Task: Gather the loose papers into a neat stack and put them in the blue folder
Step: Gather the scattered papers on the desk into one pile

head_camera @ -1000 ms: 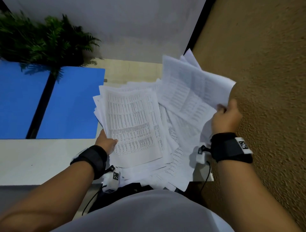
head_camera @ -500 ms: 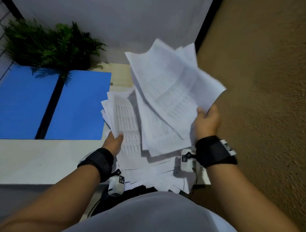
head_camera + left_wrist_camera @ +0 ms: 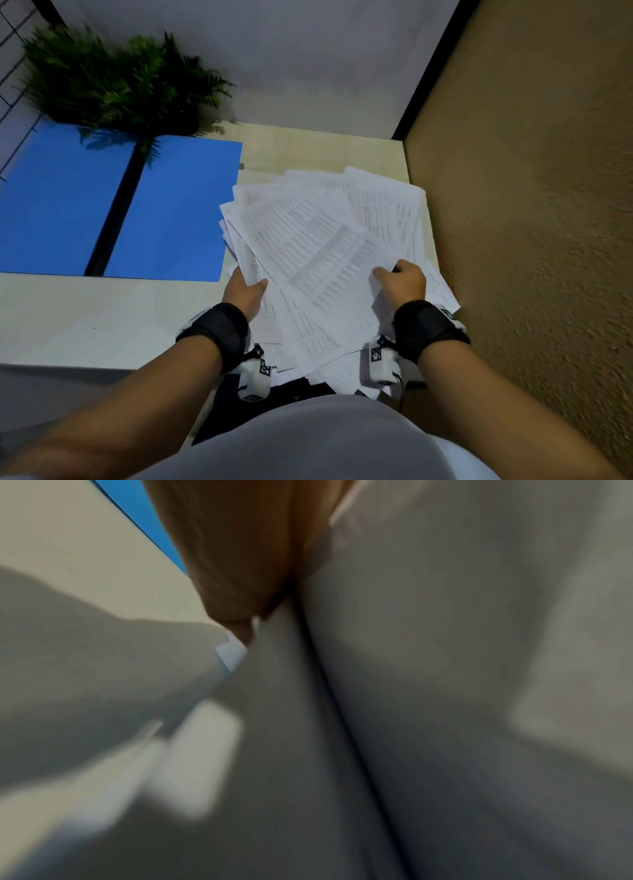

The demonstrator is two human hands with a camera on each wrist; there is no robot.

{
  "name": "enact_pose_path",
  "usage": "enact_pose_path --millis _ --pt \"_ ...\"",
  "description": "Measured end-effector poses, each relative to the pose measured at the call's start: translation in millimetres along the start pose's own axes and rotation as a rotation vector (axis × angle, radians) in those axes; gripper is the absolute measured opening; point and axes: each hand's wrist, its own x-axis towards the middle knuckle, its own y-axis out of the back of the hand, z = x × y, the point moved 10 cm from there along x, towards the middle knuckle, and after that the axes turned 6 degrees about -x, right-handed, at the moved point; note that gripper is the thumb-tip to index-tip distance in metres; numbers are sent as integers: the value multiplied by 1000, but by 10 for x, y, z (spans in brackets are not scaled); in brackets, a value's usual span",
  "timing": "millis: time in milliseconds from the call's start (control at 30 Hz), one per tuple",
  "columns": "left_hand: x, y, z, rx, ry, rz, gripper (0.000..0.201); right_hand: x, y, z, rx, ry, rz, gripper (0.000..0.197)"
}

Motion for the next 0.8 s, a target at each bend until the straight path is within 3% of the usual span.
enact_pose_path --millis 100,200,267,367,400,533,600,667,733,800 --pt "8 -13 9 -48 7 -11 56 -85 -225 145 -349 -20 -346 43" --pt "-6 31 47 -99 84 30 74 18 -67 58 -69 -12 -233 51" --pt "24 53 50 -124 100 31 87 100 30 43 55 -48 -150 43" --pt "55 63 14 -144 117 28 112 116 -135 47 -93 -25 -230 10" --pt "30 54 -1 -142 132 29 117 91 -221 48 -175 4 -263 9" --pt "79 -22 -19 35 81 -52 91 -74 -587 129 -376 58 -426 18" --pt "-16 -14 103 69 71 -39 74 -103 -617 120 -272 49 -447 9" --pt "-71 107 208 94 71 37 59 -5 -440 93 -165 34 -301 11" --pt "-112 260 263 90 86 95 58 191 -169 87 -238 57 -80 15" --pt "-63 399 217 74 98 112 56 332 -108 103 -325 43 -59 24"
